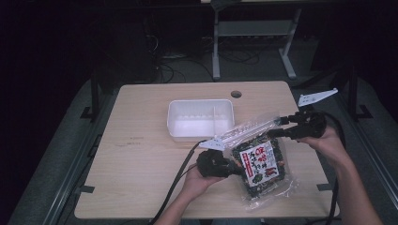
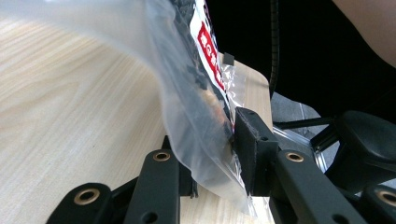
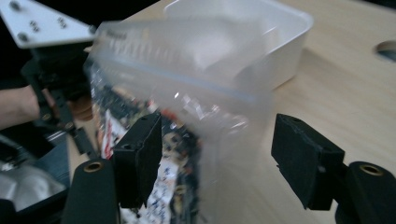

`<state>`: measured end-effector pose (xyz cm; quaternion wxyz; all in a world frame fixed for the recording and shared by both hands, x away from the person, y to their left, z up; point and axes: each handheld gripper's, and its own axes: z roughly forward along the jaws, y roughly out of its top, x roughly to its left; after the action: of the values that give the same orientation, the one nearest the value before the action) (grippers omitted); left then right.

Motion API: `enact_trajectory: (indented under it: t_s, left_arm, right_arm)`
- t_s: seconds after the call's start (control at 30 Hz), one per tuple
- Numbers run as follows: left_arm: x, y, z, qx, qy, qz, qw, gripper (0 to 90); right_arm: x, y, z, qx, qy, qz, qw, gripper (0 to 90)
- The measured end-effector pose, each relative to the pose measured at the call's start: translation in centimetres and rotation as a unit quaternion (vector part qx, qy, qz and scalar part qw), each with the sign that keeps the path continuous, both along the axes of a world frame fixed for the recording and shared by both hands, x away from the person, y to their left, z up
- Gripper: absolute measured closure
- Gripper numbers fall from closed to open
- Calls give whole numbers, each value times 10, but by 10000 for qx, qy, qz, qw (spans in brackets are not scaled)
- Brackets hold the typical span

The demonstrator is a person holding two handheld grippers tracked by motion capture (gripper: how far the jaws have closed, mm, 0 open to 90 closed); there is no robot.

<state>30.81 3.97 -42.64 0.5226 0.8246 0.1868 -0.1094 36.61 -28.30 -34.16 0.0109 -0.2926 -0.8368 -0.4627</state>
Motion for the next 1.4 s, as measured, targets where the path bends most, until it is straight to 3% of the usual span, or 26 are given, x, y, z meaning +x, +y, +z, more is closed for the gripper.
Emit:
enact_trajectory:
  t_s: [0.1, 0.3, 0.53, 0.73, 1.1, 1.33, 1.4]
  left_arm:
    - [0, 1, 1, 7, -29, -11, 10000, 705]
    - [-2, 2, 4, 38, -143, -53, 9999, 707]
    - [-2, 5, 5, 62, -133, -75, 9999, 706]
    - [1, 8, 4, 79, -91, -14, 9999, 688]
    - [1, 11, 6, -22, -184, 35, 9998, 674]
    - [-1, 14, 7, 186, -338, 114, 9992, 533]
    - [-1, 18, 6, 284, -380, 182, 9987, 494]
  right_arm:
    - [0, 4, -5, -45, 70, 90, 9999, 322]
    - [1, 18, -18, -218, 330, 569, 9976, 312]
    - [0, 23, -18, -39, 418, 933, 9948, 443]
    - [-5, 17, -11, 200, 367, 1162, 9924, 637]
    - [-12, 12, -3, 600, 524, 1335, 9878, 734]
    - [-19, 17, 8, 495, 407, 1341, 9889, 749]
    - [-23, 17, 16, 470, 238, 1265, 9906, 755]
